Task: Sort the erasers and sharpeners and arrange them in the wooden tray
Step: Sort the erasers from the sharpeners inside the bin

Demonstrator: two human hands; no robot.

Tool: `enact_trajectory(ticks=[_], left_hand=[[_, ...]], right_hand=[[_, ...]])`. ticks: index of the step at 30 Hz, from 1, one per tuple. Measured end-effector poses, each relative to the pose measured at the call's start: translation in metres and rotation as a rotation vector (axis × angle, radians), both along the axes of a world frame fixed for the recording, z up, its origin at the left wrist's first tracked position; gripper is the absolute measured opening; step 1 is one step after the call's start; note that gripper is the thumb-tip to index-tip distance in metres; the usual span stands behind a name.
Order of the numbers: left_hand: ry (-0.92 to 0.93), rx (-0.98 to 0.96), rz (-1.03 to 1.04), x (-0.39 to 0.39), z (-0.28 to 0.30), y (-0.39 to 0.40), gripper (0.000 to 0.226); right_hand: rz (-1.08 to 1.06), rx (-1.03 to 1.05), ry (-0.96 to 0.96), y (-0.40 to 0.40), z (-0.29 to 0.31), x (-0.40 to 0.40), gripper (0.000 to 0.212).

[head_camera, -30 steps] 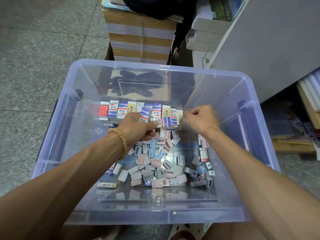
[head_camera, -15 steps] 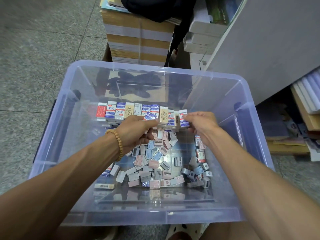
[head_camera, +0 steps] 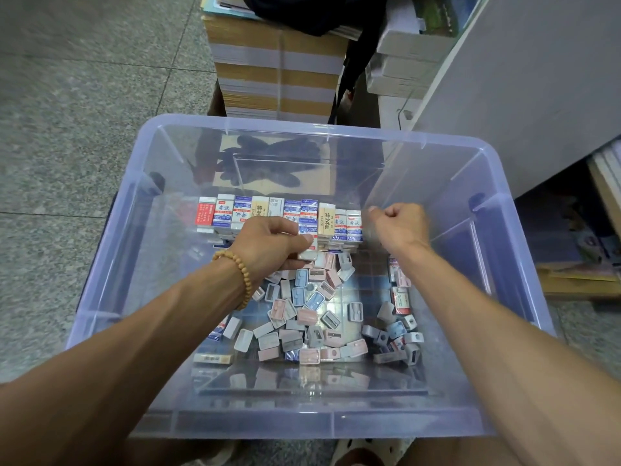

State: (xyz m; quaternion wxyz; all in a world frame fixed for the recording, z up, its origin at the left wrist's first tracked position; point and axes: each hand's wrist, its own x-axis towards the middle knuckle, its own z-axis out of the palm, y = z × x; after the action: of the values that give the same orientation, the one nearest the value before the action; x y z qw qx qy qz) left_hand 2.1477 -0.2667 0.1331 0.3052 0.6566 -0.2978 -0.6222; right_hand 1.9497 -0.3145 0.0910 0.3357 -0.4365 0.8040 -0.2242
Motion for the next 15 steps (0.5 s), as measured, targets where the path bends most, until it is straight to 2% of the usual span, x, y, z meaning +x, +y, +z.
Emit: enact_trajectory(ticks=[1, 5, 7, 11, 13, 15], left_hand=[[0.011, 0.002, 0.004, 0.0, 0.0, 0.001, 0.016], [0.059, -0.033, -0.003, 0.0, 0.002, 0.0, 0.017], [0.089, -0.057, -0.026, 0.0, 0.005, 0.001, 0.015], [0.085, -0.077, 0.009, 0.006, 0.011, 0.004, 0.01], [-0.031, -0.072, -0.009, 0.016, 0.013, 0.009, 0.007], [-0.232, -0.06, -0.113, 0.032, 0.018, 0.019, 0.003]], right_hand=[[0.013, -0.025, -0.019, 0.001, 0.009, 0.0, 0.04], [0.237, 0.113, -0.478, 0.022, 0.046, 0.022, 0.022], [0.353, 0.144, -0.593, 0.03, 0.05, 0.037, 0.015], [0.417, 0.118, -0.555, 0.025, 0.048, 0.054, 0.019], [0.401, 0.123, -0.558, 0.022, 0.05, 0.061, 0.015], [0.359, 0.117, -0.529, 0.016, 0.053, 0.07, 0.012]])
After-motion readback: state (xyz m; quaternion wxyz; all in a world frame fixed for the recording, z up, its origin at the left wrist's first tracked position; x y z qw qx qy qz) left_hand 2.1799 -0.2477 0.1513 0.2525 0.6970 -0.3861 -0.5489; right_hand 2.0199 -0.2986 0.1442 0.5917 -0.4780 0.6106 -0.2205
